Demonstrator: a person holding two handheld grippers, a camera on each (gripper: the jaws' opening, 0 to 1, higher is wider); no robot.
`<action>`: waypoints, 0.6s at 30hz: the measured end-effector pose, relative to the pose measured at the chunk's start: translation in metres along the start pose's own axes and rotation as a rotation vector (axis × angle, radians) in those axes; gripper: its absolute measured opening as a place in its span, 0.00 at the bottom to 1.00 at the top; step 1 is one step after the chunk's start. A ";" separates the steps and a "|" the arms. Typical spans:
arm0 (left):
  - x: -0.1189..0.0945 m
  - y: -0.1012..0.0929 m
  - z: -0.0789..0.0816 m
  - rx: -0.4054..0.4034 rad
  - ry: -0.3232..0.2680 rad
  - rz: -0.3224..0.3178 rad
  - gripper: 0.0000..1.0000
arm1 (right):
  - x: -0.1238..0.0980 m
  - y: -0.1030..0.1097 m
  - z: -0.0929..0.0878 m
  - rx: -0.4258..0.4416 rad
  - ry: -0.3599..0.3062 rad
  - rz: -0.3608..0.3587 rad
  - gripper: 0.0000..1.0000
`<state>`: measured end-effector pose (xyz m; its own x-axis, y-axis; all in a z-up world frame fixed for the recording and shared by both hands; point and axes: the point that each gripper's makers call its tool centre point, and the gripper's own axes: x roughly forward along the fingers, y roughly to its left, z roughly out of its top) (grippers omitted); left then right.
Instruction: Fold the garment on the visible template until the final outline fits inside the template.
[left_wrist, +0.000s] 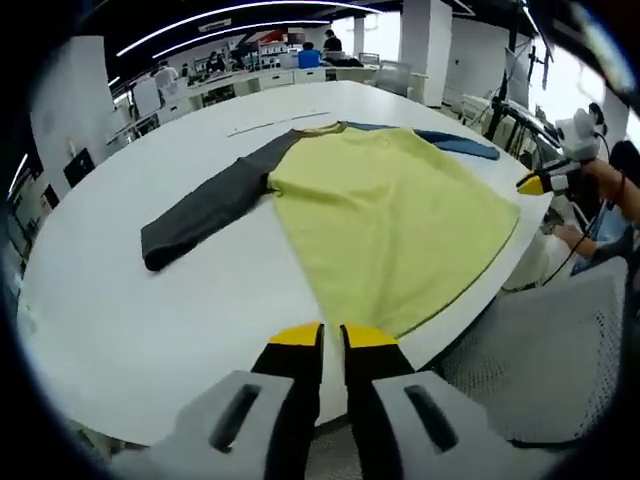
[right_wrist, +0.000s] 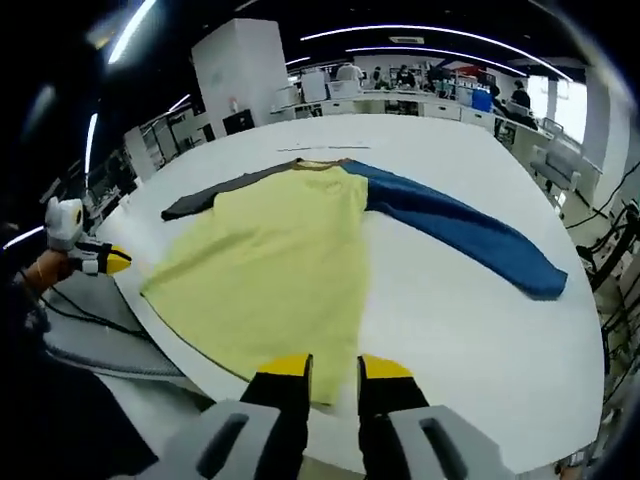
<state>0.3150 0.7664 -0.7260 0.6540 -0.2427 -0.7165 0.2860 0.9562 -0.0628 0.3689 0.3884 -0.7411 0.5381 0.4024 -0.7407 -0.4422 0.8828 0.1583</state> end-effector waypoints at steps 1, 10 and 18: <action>0.001 0.001 -0.001 -0.029 -0.002 0.000 0.06 | 0.003 -0.002 -0.001 0.004 0.006 -0.011 0.14; 0.014 -0.002 -0.012 -0.098 0.002 -0.002 0.16 | 0.022 -0.001 -0.014 0.025 0.070 -0.040 0.13; 0.024 -0.005 -0.022 -0.087 0.043 -0.004 0.14 | 0.025 0.004 -0.018 0.055 0.087 -0.036 0.13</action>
<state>0.3141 0.7594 -0.7585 0.6220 -0.2411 -0.7449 0.2258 0.9662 -0.1242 0.3682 0.3977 -0.7710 0.4879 0.3494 -0.7999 -0.3820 0.9094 0.1642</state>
